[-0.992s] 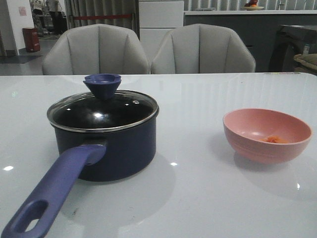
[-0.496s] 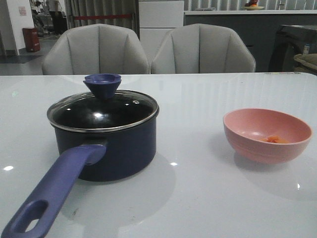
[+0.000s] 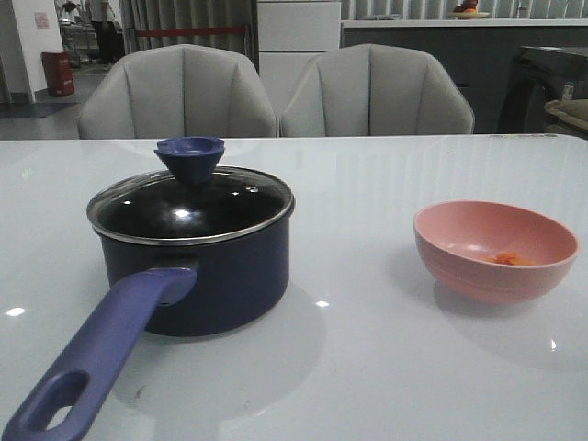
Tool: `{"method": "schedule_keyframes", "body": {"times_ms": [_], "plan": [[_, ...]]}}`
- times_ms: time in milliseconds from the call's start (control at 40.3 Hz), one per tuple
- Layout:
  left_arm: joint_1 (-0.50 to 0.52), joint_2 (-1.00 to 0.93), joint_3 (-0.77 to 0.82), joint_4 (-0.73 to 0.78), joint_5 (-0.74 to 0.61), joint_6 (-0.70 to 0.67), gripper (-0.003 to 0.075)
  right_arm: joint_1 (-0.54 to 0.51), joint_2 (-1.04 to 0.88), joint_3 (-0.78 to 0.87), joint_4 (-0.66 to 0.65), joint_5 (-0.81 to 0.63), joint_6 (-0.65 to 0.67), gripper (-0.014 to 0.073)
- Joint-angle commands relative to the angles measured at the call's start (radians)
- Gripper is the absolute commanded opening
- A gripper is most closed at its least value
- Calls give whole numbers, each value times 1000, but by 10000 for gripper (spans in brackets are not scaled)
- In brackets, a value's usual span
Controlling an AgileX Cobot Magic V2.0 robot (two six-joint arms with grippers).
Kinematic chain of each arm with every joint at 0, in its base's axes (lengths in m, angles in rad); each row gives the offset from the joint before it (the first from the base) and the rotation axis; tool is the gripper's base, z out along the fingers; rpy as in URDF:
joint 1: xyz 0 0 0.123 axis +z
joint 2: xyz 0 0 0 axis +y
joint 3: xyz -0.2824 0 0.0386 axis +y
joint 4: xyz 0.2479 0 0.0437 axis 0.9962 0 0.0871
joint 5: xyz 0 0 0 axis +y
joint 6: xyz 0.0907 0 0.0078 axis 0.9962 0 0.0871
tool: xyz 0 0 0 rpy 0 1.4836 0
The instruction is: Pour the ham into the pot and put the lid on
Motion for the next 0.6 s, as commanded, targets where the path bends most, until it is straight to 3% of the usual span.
{"method": "schedule_keyframes", "body": {"times_ms": [0, 397, 570], "plan": [[-9, 19, -35, -2, -30, -7, 114, -4, -20, 10, -10, -84, -2, 161], [-9, 22, 8, -2, -41, -7, 129, -4, -20, 10, -10, -84, -2, 161], [-9, 22, 8, -4, -32, -7, 277, -4, -20, 10, -10, -84, -2, 161]]}}
